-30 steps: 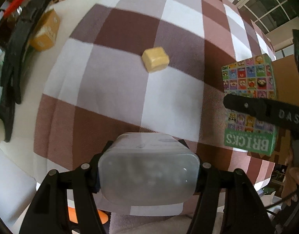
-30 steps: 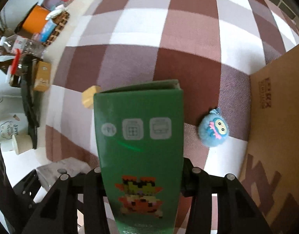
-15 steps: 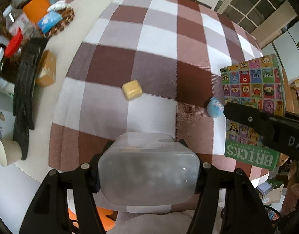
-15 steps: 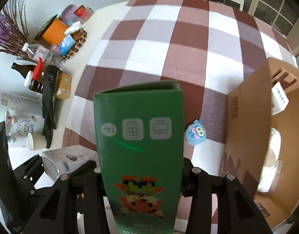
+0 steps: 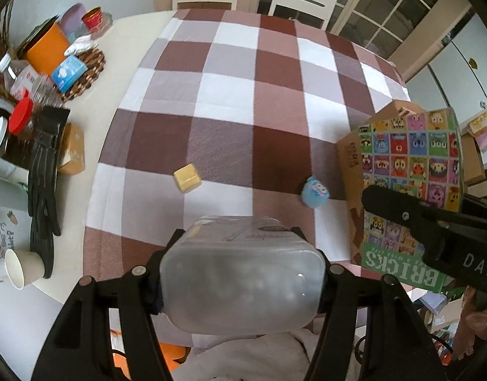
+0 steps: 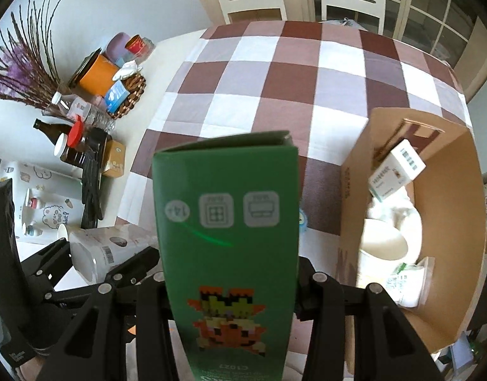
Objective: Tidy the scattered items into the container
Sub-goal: 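Lift and carry the plastic container and BRICKS box toward the cardboard box with both tools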
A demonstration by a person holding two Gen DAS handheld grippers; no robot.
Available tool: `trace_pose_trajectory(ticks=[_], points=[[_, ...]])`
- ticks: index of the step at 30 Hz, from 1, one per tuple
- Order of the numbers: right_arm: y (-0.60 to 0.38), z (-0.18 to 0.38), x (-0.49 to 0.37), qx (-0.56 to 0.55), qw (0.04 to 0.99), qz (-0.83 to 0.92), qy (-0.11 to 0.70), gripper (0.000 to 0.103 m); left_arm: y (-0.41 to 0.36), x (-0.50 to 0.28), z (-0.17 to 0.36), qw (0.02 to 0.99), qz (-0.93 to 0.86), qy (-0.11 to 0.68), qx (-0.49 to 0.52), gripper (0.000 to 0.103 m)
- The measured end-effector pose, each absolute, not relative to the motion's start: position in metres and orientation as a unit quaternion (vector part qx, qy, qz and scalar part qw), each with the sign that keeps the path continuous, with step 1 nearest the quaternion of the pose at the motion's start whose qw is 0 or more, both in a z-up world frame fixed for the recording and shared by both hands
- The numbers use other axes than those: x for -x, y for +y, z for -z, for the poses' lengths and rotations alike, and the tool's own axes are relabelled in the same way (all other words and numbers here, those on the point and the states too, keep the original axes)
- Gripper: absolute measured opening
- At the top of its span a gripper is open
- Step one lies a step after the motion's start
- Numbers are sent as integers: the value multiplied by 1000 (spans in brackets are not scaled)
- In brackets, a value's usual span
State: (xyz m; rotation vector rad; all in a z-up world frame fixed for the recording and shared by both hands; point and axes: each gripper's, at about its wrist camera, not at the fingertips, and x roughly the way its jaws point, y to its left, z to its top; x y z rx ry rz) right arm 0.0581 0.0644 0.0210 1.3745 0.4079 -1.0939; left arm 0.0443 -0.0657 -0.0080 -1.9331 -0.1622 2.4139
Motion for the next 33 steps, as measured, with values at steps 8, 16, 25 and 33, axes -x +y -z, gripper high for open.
trace_pose_trajectory(ticks=[8, 16, 25, 33], points=[[87, -24, -25, -600, 612, 491, 156, 46, -39, -34, -10, 47, -788, -34, 613, 65], [106, -17, 7, -609, 592, 510, 137, 46, -2, -24, -18, 82, -789, -8, 608, 65], [127, -10, 36, -615, 579, 522, 115, 46, 42, -12, -27, 123, -790, 23, 600, 65], [142, 4, 61, -628, 559, 532, 102, 46, 83, 2, -32, 155, -789, 51, 592, 65]])
